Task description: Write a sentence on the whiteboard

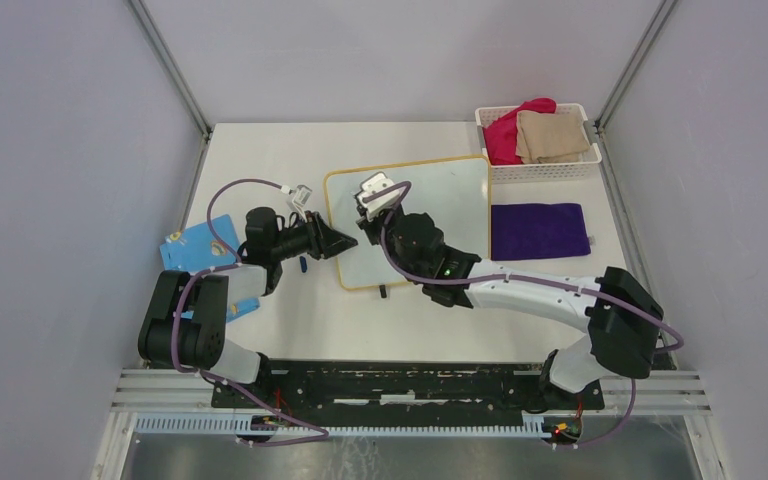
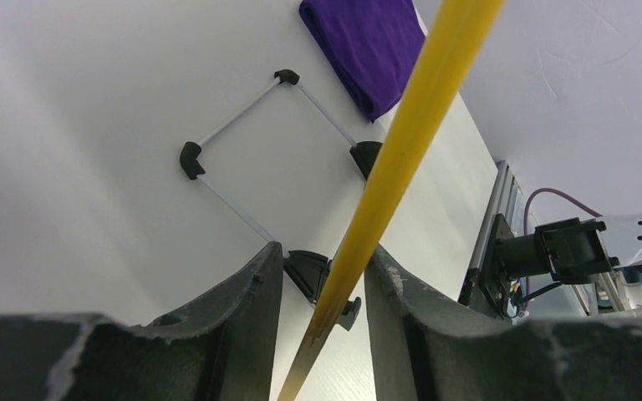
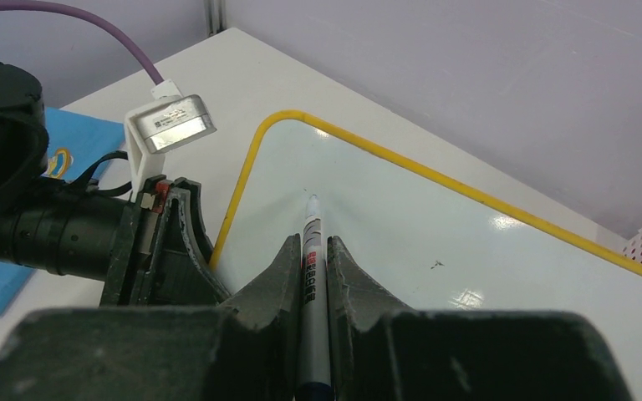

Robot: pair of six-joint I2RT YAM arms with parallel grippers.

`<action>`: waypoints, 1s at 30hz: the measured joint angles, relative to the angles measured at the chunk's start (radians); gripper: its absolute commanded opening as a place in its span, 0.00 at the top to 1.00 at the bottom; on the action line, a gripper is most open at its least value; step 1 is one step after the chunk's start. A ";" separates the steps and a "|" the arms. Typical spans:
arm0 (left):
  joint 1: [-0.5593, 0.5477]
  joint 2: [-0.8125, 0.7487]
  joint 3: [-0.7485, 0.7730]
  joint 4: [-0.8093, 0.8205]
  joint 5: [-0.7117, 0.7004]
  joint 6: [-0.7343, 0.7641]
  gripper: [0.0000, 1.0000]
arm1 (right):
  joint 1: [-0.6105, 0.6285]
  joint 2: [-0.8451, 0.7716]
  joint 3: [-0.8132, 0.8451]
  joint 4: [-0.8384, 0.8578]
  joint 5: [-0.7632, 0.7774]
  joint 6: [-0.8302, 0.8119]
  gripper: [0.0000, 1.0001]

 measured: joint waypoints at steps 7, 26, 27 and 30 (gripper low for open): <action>0.000 0.000 0.003 -0.012 -0.001 0.000 0.57 | -0.018 0.034 0.019 0.000 0.000 0.001 1.00; -0.003 -0.001 0.006 -0.017 0.000 0.011 0.59 | -0.051 0.054 0.034 -0.003 -0.008 0.023 1.00; -0.003 -0.001 0.006 -0.017 0.000 0.011 0.59 | -0.051 0.055 0.034 -0.003 -0.010 0.024 1.00; -0.003 -0.001 0.007 -0.018 0.000 0.011 0.59 | -0.052 0.057 0.034 -0.003 -0.013 0.028 1.00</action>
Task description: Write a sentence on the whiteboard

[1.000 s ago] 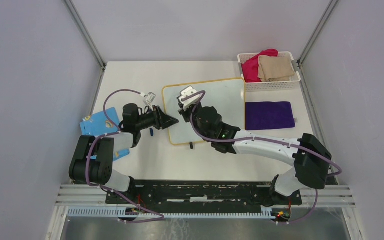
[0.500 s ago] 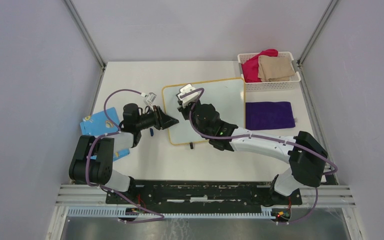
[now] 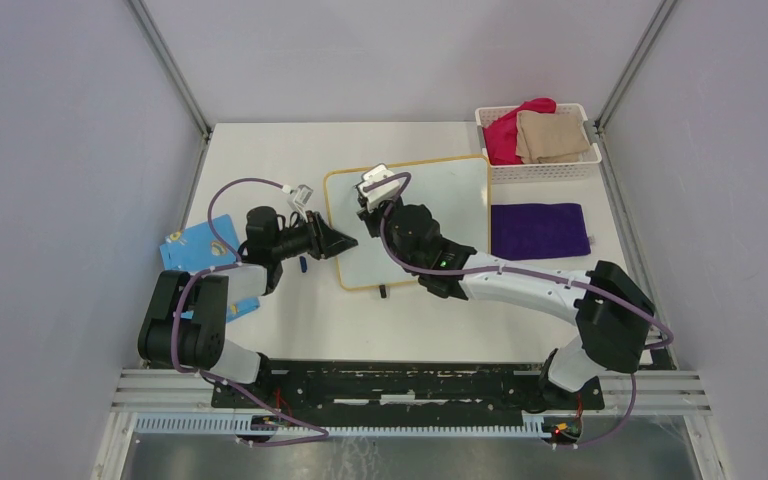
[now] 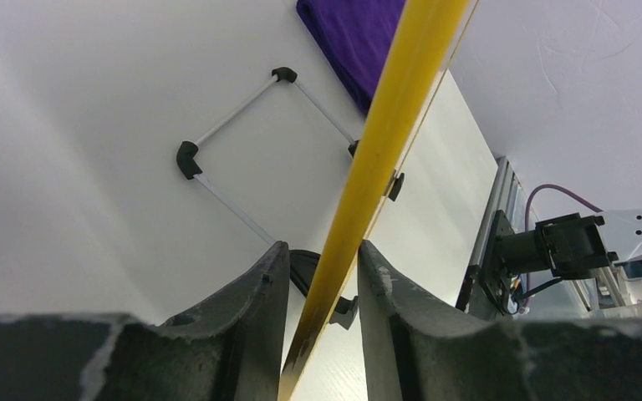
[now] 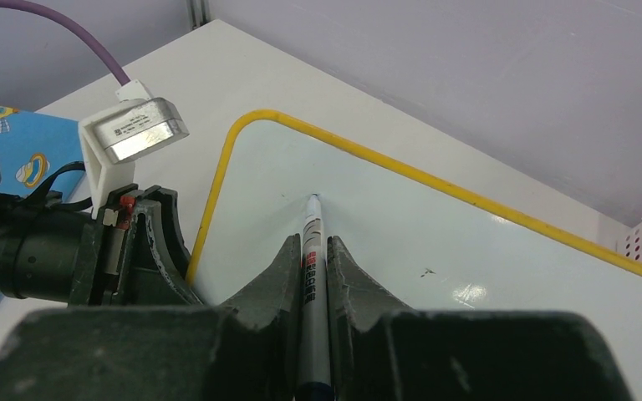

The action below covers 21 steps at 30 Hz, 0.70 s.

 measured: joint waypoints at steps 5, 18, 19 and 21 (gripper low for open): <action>0.000 0.000 0.001 0.000 -0.002 0.000 0.59 | 0.000 0.002 -0.004 -0.003 -0.006 0.009 1.00; 0.000 0.000 0.006 0.000 -0.006 0.001 0.59 | 0.000 -0.031 -0.097 0.013 -0.010 0.032 1.00; 0.000 0.000 0.006 0.000 -0.006 0.001 0.59 | 0.000 -0.034 -0.101 0.012 -0.010 0.035 1.00; -0.001 0.000 0.007 0.000 -0.006 0.001 0.60 | 0.000 -0.037 -0.106 0.012 -0.010 0.036 1.00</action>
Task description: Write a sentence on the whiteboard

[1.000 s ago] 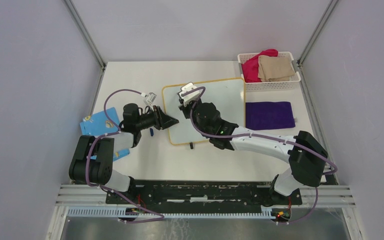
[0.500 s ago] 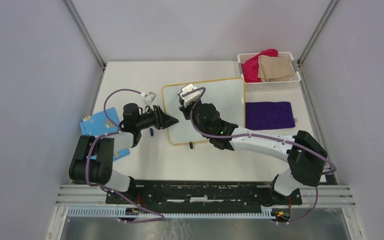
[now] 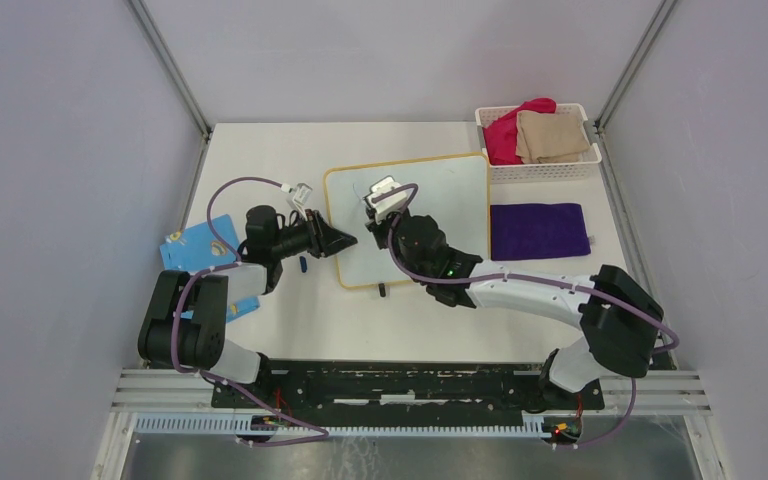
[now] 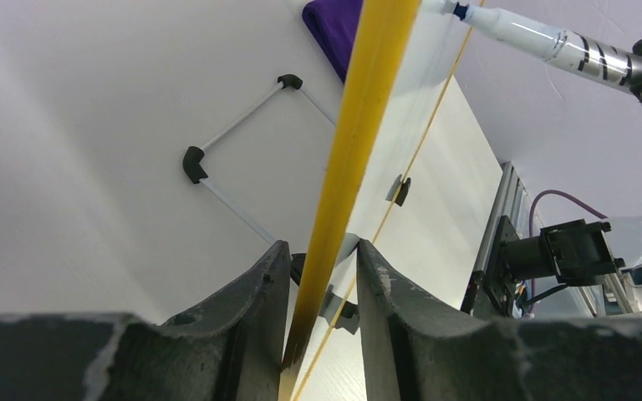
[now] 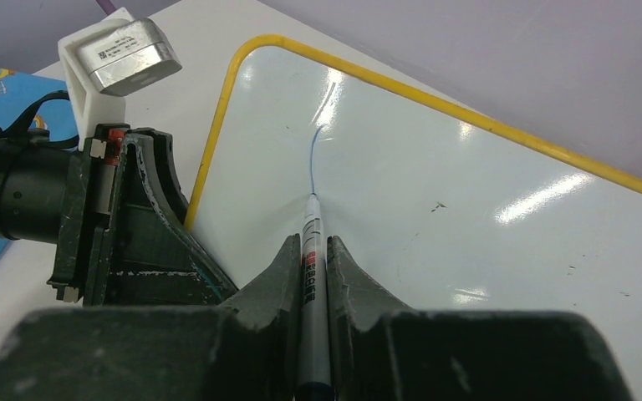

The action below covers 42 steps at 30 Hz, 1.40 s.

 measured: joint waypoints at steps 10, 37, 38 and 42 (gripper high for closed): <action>-0.004 0.000 0.000 -0.006 0.000 0.010 0.45 | -0.009 -0.061 -0.015 -0.002 -0.031 0.006 1.00; -0.018 -0.002 0.006 -0.047 -0.002 0.041 0.69 | -0.017 -0.068 0.005 0.016 -0.024 -0.005 1.00; -0.018 -0.002 0.006 -0.047 0.001 0.042 0.70 | -0.017 -0.068 0.005 0.017 -0.024 -0.005 1.00; -0.018 -0.002 0.007 -0.047 0.007 0.046 0.72 | -0.017 -0.068 0.005 0.020 -0.024 -0.005 1.00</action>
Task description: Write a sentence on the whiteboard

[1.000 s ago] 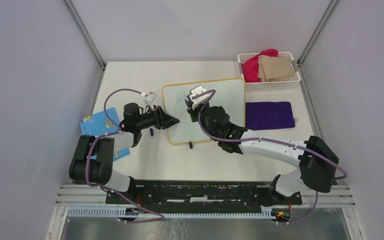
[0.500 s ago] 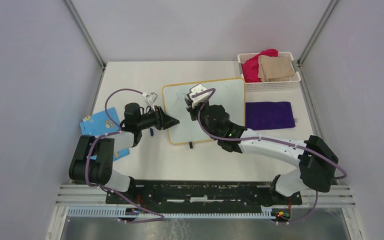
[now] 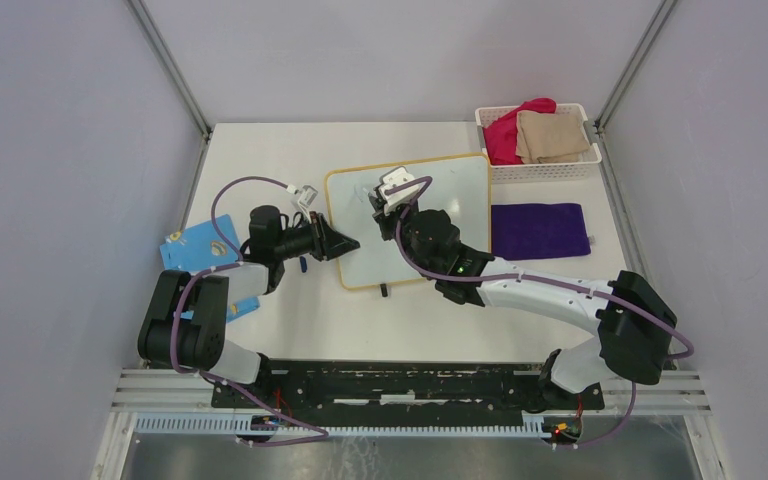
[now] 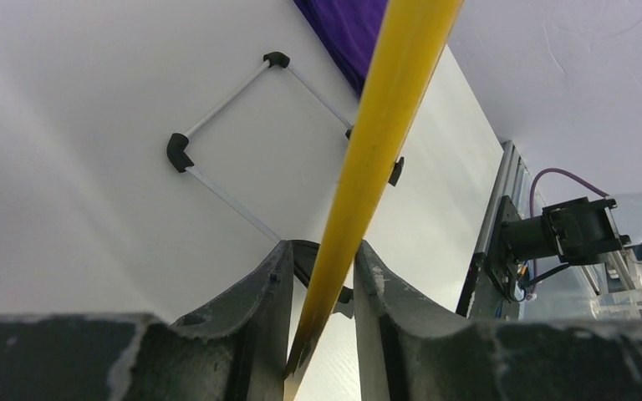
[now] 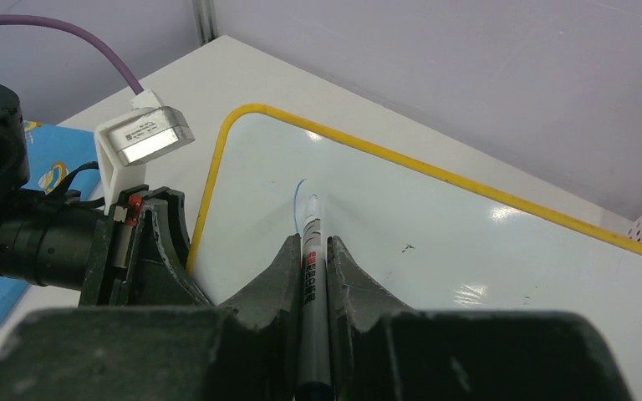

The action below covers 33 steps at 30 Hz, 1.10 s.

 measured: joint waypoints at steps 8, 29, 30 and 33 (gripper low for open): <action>-0.003 0.000 0.000 0.000 0.008 0.002 0.76 | -0.002 0.000 0.000 0.003 0.002 0.000 1.00; -0.005 0.000 0.001 0.000 0.015 0.004 0.90 | -0.023 0.047 0.016 0.002 0.011 0.013 1.00; -0.005 0.000 0.001 0.000 0.015 0.004 0.91 | -0.023 0.047 0.016 0.002 0.011 0.013 1.00; -0.005 0.000 0.001 0.000 0.016 0.005 0.92 | -0.023 0.048 0.016 0.002 0.010 0.014 1.00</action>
